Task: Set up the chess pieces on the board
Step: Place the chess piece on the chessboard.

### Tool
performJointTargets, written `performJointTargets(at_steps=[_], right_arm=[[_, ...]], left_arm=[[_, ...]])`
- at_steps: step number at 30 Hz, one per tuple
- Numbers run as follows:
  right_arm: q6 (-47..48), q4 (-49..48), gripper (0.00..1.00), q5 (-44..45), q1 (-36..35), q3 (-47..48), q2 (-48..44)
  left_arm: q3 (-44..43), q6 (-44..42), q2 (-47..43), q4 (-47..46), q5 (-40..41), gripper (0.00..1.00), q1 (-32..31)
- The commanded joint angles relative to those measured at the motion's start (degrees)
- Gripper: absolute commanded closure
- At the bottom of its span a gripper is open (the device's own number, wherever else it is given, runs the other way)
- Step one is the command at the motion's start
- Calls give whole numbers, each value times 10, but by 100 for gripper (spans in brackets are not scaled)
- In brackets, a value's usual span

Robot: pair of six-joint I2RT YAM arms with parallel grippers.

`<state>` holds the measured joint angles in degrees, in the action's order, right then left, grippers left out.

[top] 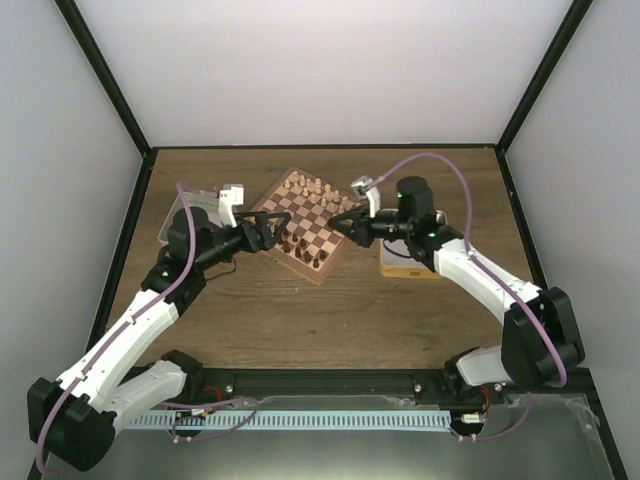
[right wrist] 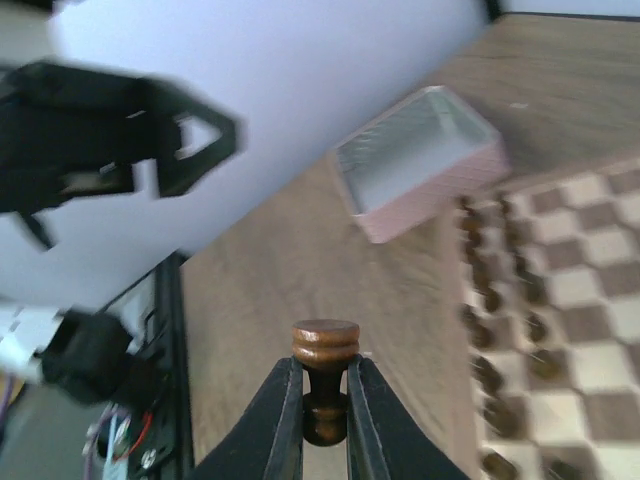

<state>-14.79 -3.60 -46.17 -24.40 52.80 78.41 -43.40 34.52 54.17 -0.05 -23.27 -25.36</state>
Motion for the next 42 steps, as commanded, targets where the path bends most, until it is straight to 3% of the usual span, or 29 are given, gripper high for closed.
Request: performJointTargets(at_steps=[1,4,7,10,21,35,38,42], right_arm=[[85,16,95,-92,-60,59,16],[112,36,95,-98,-84,83,31],[121,45,94,-96,-91,102,45],[124,48,94,-95,-94,114,56],[117,43,94,-91,-97,135,74],[99,22,93,-87,-100,132,69],[75,5,86,-71,-100,128,62],[2,-35,61,-49,-100,111,48]], left_arm=[[-17,38,23,-16,-75,9,6],[-27,69,60,-28,-156,26,6],[-25,93,86,-42,-185,40,6],[-20,115,96,-65,-201,48,6],[-3,140,103,-99,-211,53,6],[-2,150,125,-97,-225,83,6],[4,164,130,-113,-230,86,6],[8,181,125,-127,-220,86,6]])
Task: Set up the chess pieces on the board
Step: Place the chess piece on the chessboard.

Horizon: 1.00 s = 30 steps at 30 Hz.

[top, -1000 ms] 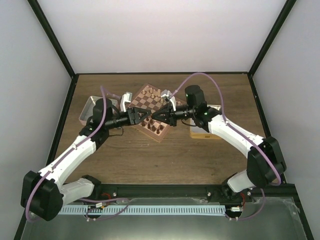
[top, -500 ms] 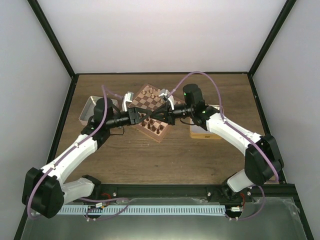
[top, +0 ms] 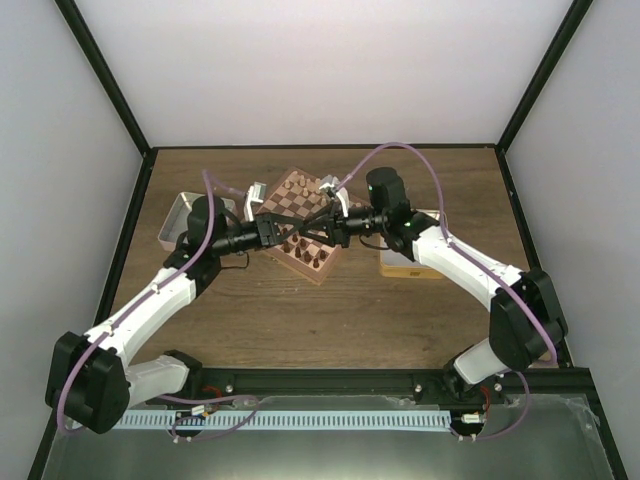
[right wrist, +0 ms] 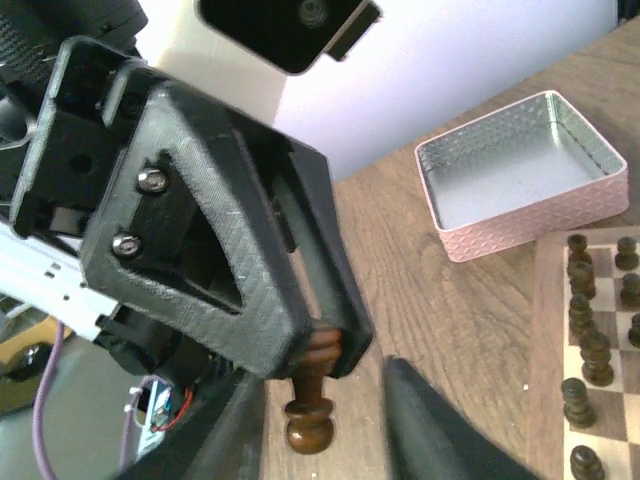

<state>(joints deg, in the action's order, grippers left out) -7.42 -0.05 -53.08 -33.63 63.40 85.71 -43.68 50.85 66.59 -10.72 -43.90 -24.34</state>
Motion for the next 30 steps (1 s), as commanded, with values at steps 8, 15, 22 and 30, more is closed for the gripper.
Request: performJointTargets(at_steps=[8,15,22,30], right_arm=[[-299,-282,44,91,-7,-119,-95],[-441,-376,43,140,-22,-160,-86],[-487,-392,44,165,-33,-173,-72],[-532,-429,64,175,-46,-170,-53]], left_arm=[[28,139,-8,-92,7,86,-4],[35,198,-12,-128,31,87,-4],[44,250,-17,-154,53,87,-4],[51,261,-13,-169,63,87,-4]])
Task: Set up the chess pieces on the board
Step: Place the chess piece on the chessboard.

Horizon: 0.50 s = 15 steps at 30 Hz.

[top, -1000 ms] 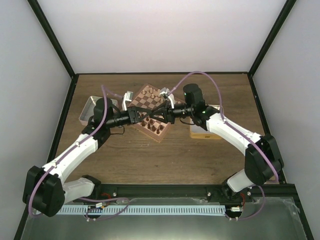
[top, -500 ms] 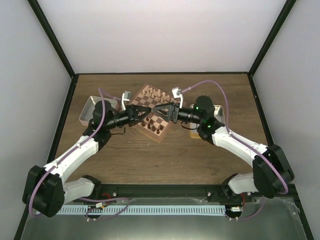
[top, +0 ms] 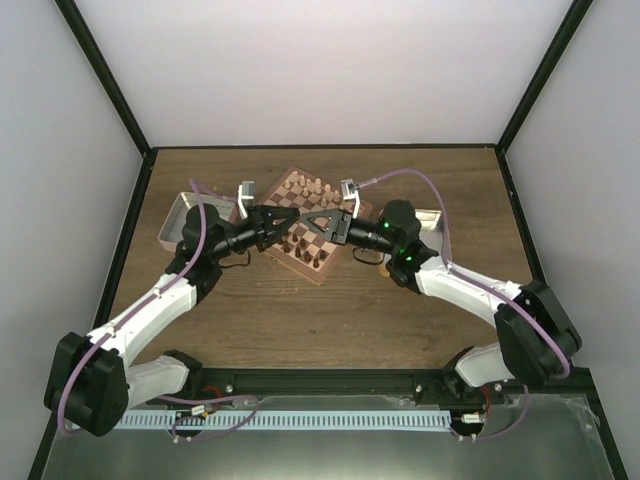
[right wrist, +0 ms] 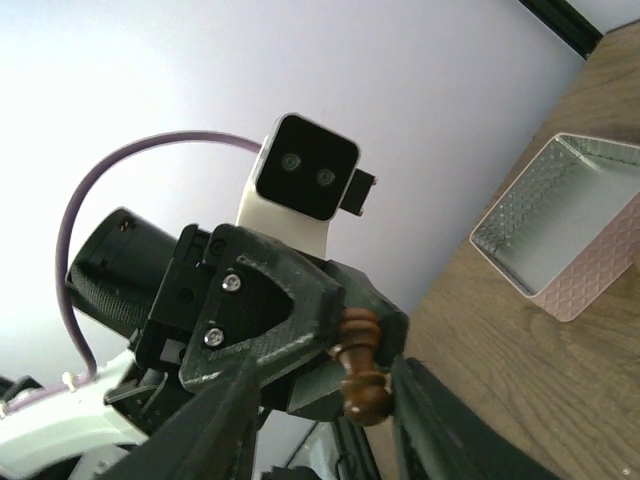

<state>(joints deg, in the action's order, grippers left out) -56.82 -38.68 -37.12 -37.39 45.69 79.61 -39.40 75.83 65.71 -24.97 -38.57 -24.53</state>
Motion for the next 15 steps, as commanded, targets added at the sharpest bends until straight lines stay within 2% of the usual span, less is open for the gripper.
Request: performJointTargets(at_steps=[1,7,15], right_arm=[[-48,-54,67,18,-8,1,9],[-78,-78,77,34,-13,-5,10],[-78,-73,74,29,-16,5,21]], left_arm=[[9,11,-3,-26,11,87,-2],[14,6,4,-26,17,87,-2],[18,9,7,-32,18,87,-2]])
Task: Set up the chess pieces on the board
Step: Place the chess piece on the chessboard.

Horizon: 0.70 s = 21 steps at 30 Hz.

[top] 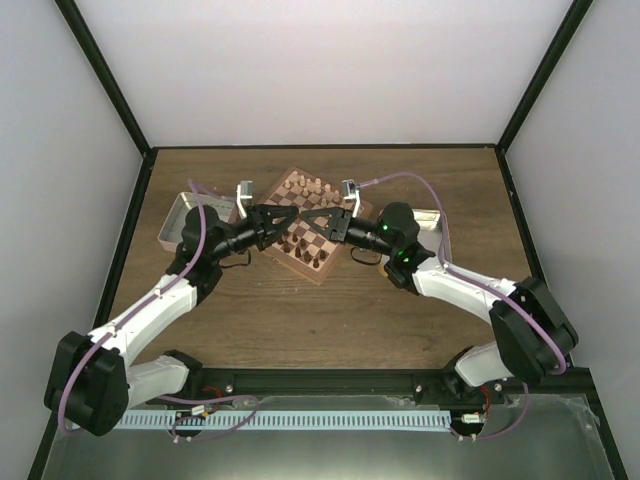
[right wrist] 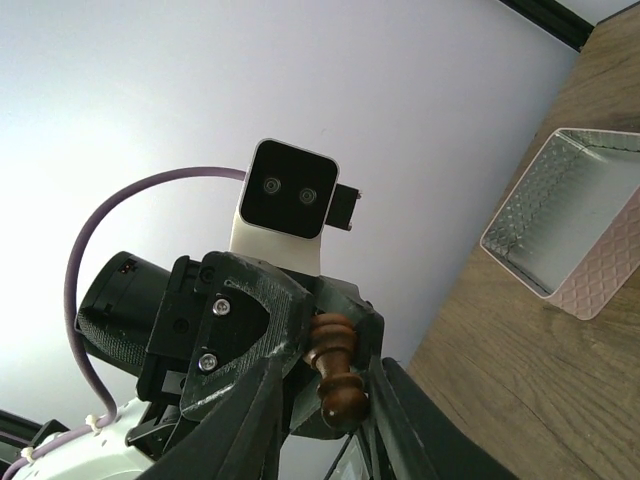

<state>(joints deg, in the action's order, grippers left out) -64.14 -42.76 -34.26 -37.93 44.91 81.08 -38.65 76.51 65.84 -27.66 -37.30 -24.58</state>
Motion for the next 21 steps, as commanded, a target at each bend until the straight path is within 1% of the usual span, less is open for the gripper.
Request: performJointTargets(at_steps=[1,4,9,11,12,14,15,16,18,21], right_arm=[[-6,-33,74,0,-12,14,9],[-10,-40,76,-2,-16,12,14],[-13,-40,92,17,-19,8,8],[-5,-19,95,30,-19,9,0],[4,2,96,34,-18,12,-4],[30,58,96,44,-19,27,-13],[48,95,97,48,-19,37,-18],[70,144,98,54,-18,52,-20],[128,265,98,61,-14,94,-15],[238,448,96,87,-6,170,10]], left_arm=[[11,3,6,-6,5,87,-2],[10,3,6,-9,5,87,-2],[12,-8,4,1,8,87,-1],[11,-22,-1,19,16,84,-1],[11,-36,-6,35,24,81,-2],[7,-75,-16,85,47,71,-1],[3,-99,-22,118,63,64,-1],[-2,-128,-28,151,80,60,-1],[-9,-184,-37,218,120,56,0],[-20,-260,-54,298,183,52,2]])
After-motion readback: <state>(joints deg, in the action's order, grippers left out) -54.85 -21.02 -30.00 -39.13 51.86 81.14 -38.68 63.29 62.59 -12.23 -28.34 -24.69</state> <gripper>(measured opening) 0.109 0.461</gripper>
